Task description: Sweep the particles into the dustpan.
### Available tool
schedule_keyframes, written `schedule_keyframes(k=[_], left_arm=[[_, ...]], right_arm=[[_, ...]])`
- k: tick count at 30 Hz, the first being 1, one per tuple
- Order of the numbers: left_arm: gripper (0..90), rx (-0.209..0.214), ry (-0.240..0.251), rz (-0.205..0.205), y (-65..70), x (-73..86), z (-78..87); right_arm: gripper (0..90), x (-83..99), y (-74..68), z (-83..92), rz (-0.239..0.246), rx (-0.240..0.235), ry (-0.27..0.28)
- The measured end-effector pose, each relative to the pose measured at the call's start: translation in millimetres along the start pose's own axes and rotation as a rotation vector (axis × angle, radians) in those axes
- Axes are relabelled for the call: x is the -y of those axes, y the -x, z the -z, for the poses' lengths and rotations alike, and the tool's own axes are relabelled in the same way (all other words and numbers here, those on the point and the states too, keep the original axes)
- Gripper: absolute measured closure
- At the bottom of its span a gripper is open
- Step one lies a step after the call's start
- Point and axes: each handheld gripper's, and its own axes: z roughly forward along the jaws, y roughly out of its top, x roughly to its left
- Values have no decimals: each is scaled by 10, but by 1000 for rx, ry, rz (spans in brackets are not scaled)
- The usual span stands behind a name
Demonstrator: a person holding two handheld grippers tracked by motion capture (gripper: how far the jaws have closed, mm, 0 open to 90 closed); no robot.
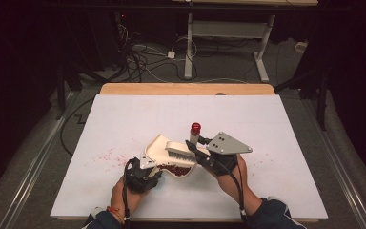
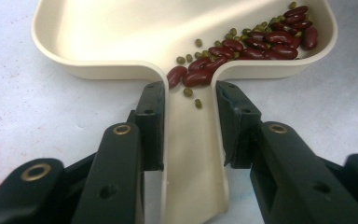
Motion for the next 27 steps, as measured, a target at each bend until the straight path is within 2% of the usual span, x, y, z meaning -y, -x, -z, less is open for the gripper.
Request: schedule_keyframes(k=[6,13,18,27], left_arm=[[638,6,-1,2,-29,7,22],[638,21,-6,2,-63,14,33],[638,26,-6,2,-80,7,25],[638,26,-7,-1,-84,6,3]], right_arm=[[703,88,190,111,16,0,-18],[703,137,381,303,21,36,-21],[703,190,531,431,-3,44,-27],[703,302,695,669,-21,96,-44]])
